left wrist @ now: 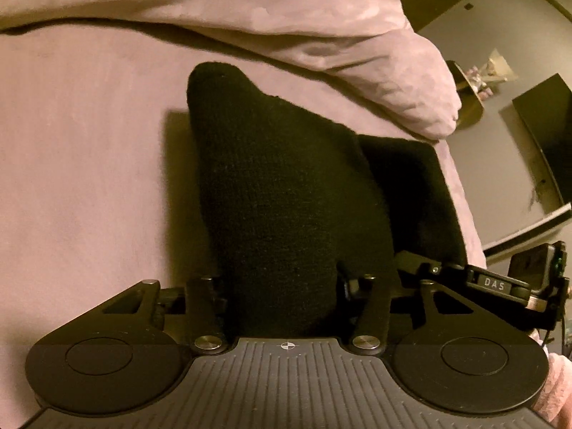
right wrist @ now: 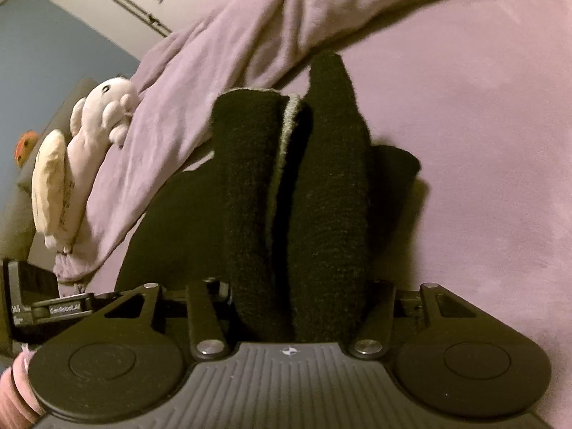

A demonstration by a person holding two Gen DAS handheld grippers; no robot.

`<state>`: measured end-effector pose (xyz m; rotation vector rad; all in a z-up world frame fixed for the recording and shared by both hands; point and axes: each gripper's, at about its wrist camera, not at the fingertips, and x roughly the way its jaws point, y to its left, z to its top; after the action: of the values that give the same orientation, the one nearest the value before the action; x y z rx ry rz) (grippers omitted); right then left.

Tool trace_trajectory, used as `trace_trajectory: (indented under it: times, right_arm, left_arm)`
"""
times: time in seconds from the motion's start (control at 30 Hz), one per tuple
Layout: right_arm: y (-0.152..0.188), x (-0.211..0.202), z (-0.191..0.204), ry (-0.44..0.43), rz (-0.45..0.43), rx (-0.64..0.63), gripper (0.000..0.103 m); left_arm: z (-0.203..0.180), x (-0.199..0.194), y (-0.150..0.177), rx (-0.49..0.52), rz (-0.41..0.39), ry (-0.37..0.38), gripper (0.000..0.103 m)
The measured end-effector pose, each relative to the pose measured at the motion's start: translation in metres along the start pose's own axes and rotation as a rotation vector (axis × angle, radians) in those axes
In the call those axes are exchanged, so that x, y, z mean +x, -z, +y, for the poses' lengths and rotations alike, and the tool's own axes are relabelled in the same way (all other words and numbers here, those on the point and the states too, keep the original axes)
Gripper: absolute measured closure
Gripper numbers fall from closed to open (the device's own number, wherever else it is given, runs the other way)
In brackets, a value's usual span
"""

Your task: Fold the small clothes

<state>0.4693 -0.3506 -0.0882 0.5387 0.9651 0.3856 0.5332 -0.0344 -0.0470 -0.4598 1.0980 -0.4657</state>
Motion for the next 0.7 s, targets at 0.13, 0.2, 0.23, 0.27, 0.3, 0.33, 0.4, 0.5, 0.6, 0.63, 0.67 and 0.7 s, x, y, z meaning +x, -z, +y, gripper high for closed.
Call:
trace_trajectory:
  times: [0.13,0.2,0.23,0.27,0.3,0.33,0.4,0.5,0.6,0.63,0.67,0.7]
  right_arm:
    - [0.0,-0.005,0.025,-0.024,-0.012,-0.02,0.054]
    - [0.003,-0.002,0.038,-0.05,-0.006,-0.031,0.054]
    - [0.004,0.001,0.046,-0.061,-0.002,-0.039,0.054]
    - [0.006,0.005,0.053,-0.075,0.003,-0.041,0.054]
    - [0.008,0.009,0.06,-0.09,0.008,-0.045,0.054]
    - [0.01,0.013,0.066,-0.1,0.008,-0.048,0.054]
    - [0.013,0.023,0.077,-0.121,0.01,-0.042,0.054]
    - [0.02,0.036,0.088,-0.087,0.001,-0.046,0.052]
    - [0.024,0.04,0.097,0.051,-0.01,-0.058,0.043]
    - [0.025,0.038,0.099,0.11,-0.017,-0.066,0.041]
    - [0.026,0.034,0.102,0.166,-0.031,-0.086,0.04]
    - [0.028,0.029,0.107,0.209,-0.047,-0.117,0.04]
  left_arm:
    - [-0.001,-0.012,-0.002,-0.005,-0.005,-0.009,0.052]
    - [0.0,-0.022,-0.004,0.003,-0.014,-0.032,0.052]
    - [0.001,-0.027,-0.005,0.008,-0.019,-0.044,0.052]
    - [0.003,-0.034,-0.008,0.008,-0.025,-0.06,0.052]
    - [0.006,-0.041,-0.01,0.009,-0.031,-0.077,0.052]
    - [0.009,-0.047,-0.011,0.01,-0.04,-0.097,0.052]
    - [0.016,-0.062,-0.013,0.03,-0.065,-0.143,0.052]
    - [0.034,-0.075,-0.014,0.006,-0.071,-0.197,0.049]
    - [0.053,-0.076,-0.01,-0.035,-0.043,-0.267,0.037]
    - [0.058,-0.077,-0.008,-0.038,-0.038,-0.289,0.035]
    - [0.061,-0.079,-0.007,-0.047,-0.043,-0.3,0.031]
    - [0.064,-0.084,-0.006,-0.051,-0.057,-0.301,0.029]
